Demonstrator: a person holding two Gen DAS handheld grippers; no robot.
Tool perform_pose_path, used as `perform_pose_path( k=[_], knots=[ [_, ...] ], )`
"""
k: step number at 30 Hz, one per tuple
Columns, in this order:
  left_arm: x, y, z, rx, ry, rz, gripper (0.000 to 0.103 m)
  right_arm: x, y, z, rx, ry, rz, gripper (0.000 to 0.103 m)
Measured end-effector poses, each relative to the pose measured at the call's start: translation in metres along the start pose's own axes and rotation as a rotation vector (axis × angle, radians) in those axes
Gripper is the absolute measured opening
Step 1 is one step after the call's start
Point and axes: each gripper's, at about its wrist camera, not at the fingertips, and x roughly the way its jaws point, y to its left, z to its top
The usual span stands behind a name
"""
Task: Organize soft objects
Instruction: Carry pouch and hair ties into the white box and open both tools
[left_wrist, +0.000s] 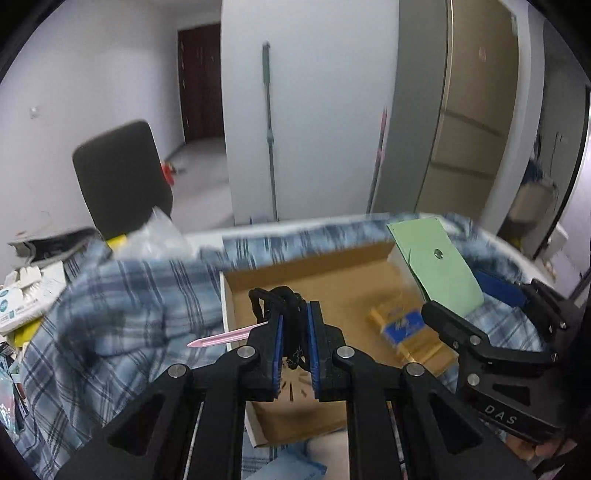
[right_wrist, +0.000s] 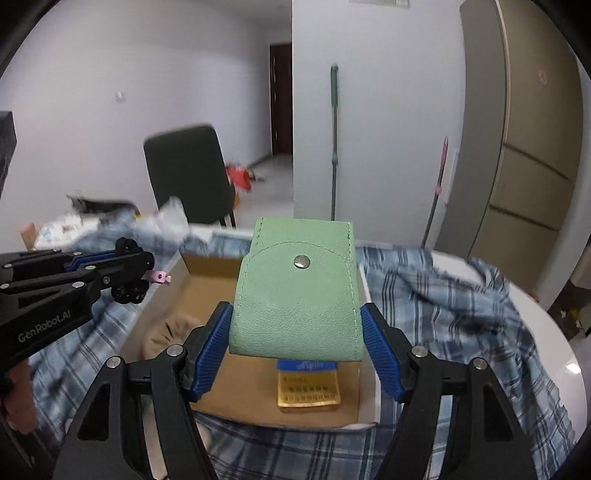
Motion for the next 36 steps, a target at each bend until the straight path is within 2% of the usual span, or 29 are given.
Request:
perform_pose_path(
  k=[6,10,12,13,14,16,18,29,36],
  knots=[
    [0.017,-0.004,-0.012,0.003,0.071,-0.012,0.012,0.028,-0.005,-0.016,0.025,0.141,0.032,0.069],
    [0.016,-0.005,-0.01,0.015,0.072,-0.016,0.012,0.034,-0.002,-0.019,-0.007,0.153,0.002,0.069],
    [0.015,-0.007,-0.01,0.02,0.074,-0.01,0.015,0.033,-0.001,-0.02,-0.009,0.156,0.015,0.069],
    [0.016,-0.006,-0.009,0.02,0.078,-0.007,0.026,0.033,-0.001,-0.02,-0.009,0.155,0.019,0.069],
    [0.016,-0.006,-0.009,0.018,0.083,0.0,0.052,0.034,0.0,-0.02,-0.011,0.155,0.016,0.069],
    [0.014,-0.004,-0.009,0.007,0.066,0.018,0.079,0.036,0.001,-0.021,-0.02,0.166,0.007,0.07],
    [0.013,-0.003,-0.008,0.013,0.059,0.047,0.079,0.039,0.0,-0.022,-0.021,0.179,0.007,0.07],
    [-0.001,-0.001,-0.004,0.011,0.022,0.034,0.079,0.034,0.001,-0.02,-0.015,0.165,0.006,0.07],
    [-0.039,-0.005,0.004,0.024,-0.093,0.024,0.079,0.021,0.001,-0.012,-0.006,0.124,0.003,0.07]
  ],
)
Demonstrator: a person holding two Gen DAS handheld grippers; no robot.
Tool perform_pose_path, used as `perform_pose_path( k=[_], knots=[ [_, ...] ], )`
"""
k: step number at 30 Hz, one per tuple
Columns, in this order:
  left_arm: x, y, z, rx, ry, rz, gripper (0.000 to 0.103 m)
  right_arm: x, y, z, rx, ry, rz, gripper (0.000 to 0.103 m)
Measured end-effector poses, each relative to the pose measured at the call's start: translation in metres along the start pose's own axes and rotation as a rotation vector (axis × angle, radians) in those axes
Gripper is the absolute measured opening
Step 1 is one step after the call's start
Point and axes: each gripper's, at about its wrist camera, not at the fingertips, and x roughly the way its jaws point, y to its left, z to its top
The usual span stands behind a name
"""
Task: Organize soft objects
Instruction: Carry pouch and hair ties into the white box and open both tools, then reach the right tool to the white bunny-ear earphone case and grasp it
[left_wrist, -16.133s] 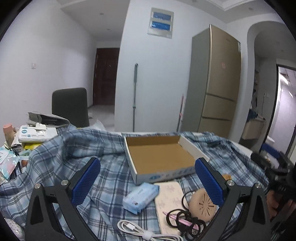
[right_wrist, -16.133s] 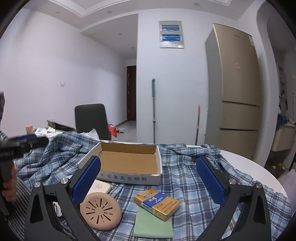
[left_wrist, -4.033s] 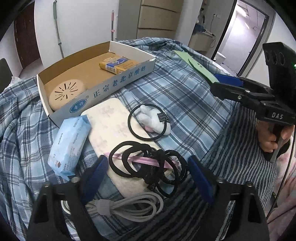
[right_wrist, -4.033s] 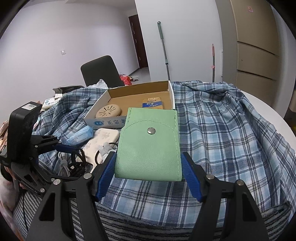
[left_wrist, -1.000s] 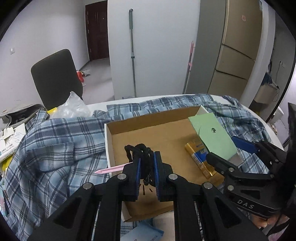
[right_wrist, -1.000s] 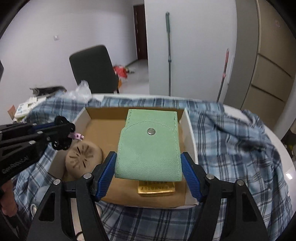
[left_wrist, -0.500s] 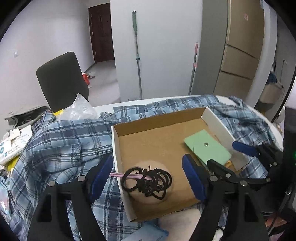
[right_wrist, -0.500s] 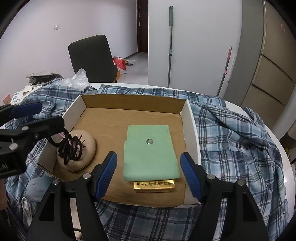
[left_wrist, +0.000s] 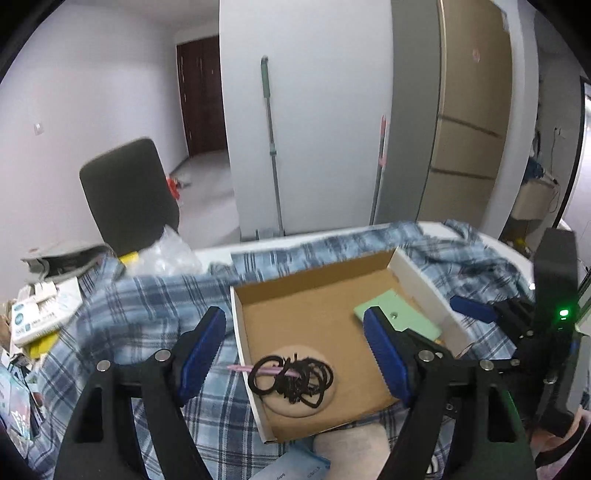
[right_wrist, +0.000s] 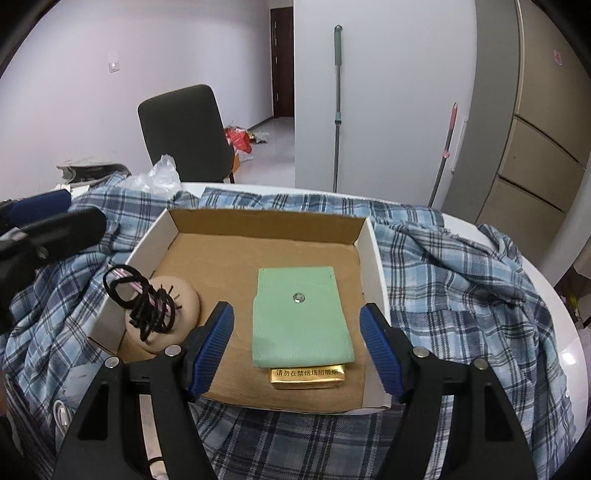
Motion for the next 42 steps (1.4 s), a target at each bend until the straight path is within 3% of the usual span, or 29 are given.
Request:
perform_pose_path(
  k=[3,7,12,22,27,32,35,42],
  knots=[
    [-0.026,0.002,0.007,-0.035,-0.054,-0.051,0.079,-0.017,0.001,0.008,0.004,-0.042,-0.001,0.07],
    [-0.066,-0.003,0.011,-0.031,-0.137,-0.056,0.079,-0.056,0.003,0.017,0.017,-0.177,-0.048,0.07],
    [-0.119,-0.011,0.008,0.02,-0.242,-0.02,0.079,-0.108,0.017,0.022,-0.021,-0.269,-0.055,0.07],
    [-0.189,-0.004,-0.039,0.026,-0.358,-0.024,0.079,-0.182,0.037,-0.024,-0.053,-0.407,-0.039,0.07],
    [-0.192,-0.001,-0.07,0.041,-0.345,-0.083,0.079,-0.184,0.05,-0.05,-0.085,-0.404,-0.03,0.07],
    [-0.178,-0.003,-0.095,0.076,-0.359,-0.06,0.079,-0.173,0.057,-0.071,-0.107,-0.354,-0.024,0.071],
    [-0.169,0.002,-0.108,0.063,-0.393,-0.122,0.079,-0.164,0.053,-0.08,-0.089,-0.343,-0.02,0.071],
    [-0.144,0.004,-0.126,0.077,-0.414,-0.101,0.079,-0.135,0.042,-0.096,-0.066,-0.308,0.009,0.071]
  ],
)
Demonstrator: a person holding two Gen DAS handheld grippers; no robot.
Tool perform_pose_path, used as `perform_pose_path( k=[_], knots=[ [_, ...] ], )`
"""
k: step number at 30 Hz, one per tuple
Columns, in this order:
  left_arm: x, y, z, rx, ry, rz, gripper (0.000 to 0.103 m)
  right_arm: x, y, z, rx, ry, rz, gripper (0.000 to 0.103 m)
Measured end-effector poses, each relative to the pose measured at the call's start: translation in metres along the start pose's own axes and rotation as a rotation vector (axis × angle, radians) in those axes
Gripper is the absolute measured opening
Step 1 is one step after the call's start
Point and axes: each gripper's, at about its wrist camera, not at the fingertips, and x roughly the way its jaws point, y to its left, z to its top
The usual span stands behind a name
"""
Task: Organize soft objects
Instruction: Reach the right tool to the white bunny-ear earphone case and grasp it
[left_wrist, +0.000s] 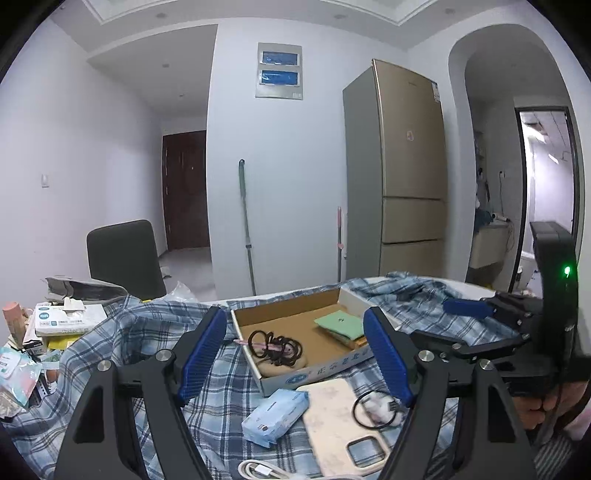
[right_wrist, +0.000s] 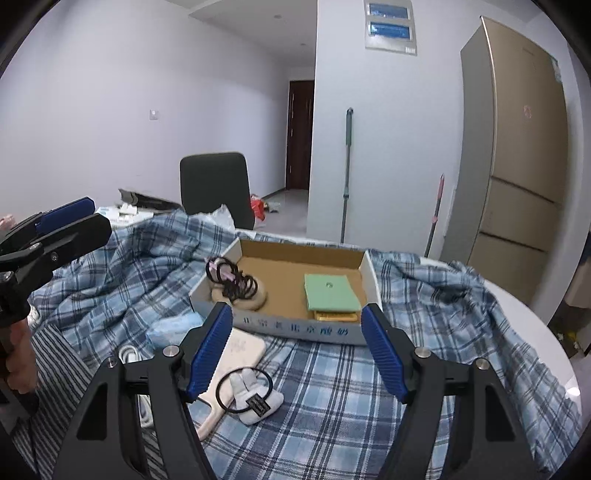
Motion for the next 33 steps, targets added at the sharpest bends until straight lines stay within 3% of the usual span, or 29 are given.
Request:
perform_pose_path(
  k=[10,18,22,33],
  knots=[
    [0.022,0.017,-0.015,-0.048,0.076,0.019,0.079,0.015,0.002,-0.01,-0.019,0.07,0.007,0.071],
    [0.028,0.012,-0.021,-0.025,0.105,0.037,0.079,0.031,0.003,-0.012,-0.03,0.227,0.038,0.071],
    [0.028,0.014,-0.02,-0.037,0.098,0.038,0.079,0.037,0.004,-0.016,-0.061,0.305,-0.016,0.071],
    [0.027,0.022,-0.021,-0.075,0.096,0.058,0.079,0.057,0.005,-0.034,-0.037,0.439,0.102,0.062]
  ],
)
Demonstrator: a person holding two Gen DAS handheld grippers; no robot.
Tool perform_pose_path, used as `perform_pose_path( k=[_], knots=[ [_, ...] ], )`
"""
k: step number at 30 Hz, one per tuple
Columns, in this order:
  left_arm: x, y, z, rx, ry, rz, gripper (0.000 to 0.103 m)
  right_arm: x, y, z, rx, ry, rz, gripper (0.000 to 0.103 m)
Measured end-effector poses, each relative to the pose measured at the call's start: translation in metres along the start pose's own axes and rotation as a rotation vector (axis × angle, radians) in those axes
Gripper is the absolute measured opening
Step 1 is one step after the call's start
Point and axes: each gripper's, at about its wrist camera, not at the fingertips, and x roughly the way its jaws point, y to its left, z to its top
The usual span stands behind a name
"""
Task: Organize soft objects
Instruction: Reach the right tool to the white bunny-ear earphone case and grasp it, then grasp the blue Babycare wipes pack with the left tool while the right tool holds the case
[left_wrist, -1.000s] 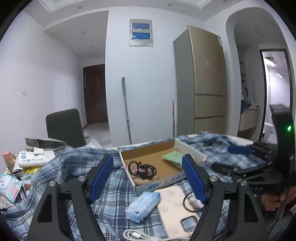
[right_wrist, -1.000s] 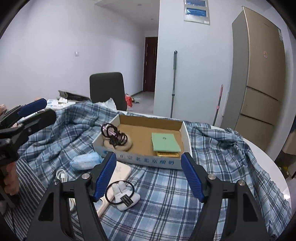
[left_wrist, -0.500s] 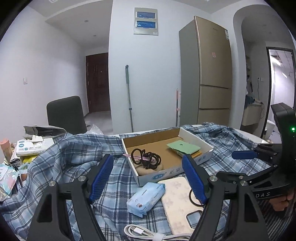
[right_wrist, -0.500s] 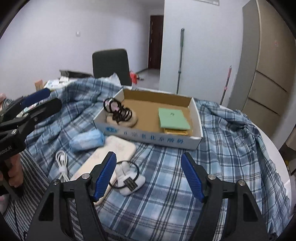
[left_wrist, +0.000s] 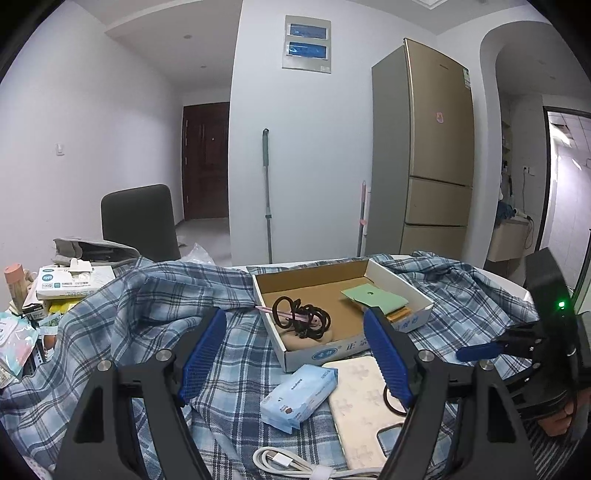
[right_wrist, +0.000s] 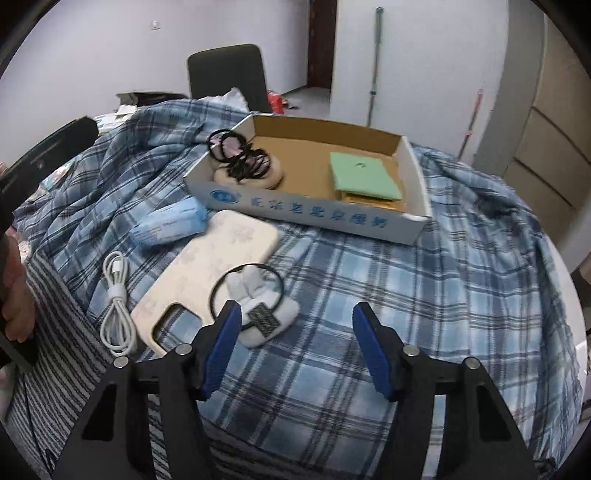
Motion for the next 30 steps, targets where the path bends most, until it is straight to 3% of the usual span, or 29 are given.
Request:
perform_pose_path(
  k=[4,6,12,17,19,22,25,30],
  knots=[
    [0.0,-0.001,0.0,0.003,0.002,0.001,0.079,0.013,0.011,0.006,-0.075,0.052,0.063,0.061],
    [0.0,-0.001,0.0,-0.004,0.004,0.001,0.079,0.019,0.013,0.01,-0.112,0.072,0.055,0.055],
    [0.003,0.001,0.0,-0.019,0.02,-0.007,0.079,0.036,0.011,0.014,-0.109,0.131,0.106,0.05],
    [0.003,0.0,0.0,-0.011,0.019,-0.009,0.079,0.039,0.007,0.012,-0.086,0.123,0.111,0.035],
    [0.003,0.001,0.0,-0.012,0.02,-0.009,0.079,0.037,0.006,0.011,-0.078,0.112,0.109,0.029],
    [0.004,0.002,0.0,-0.022,0.027,0.006,0.079,0.024,0.002,0.011,-0.057,0.061,0.084,0.028],
    [0.005,0.002,0.002,0.018,0.045,0.115,0.079,0.008,-0.003,0.01,-0.018,-0.002,0.082,0.028],
    [0.018,0.023,0.005,0.004,0.13,0.11,0.079,-0.012,-0.011,0.008,0.056,-0.122,0.087,0.028]
  ],
)
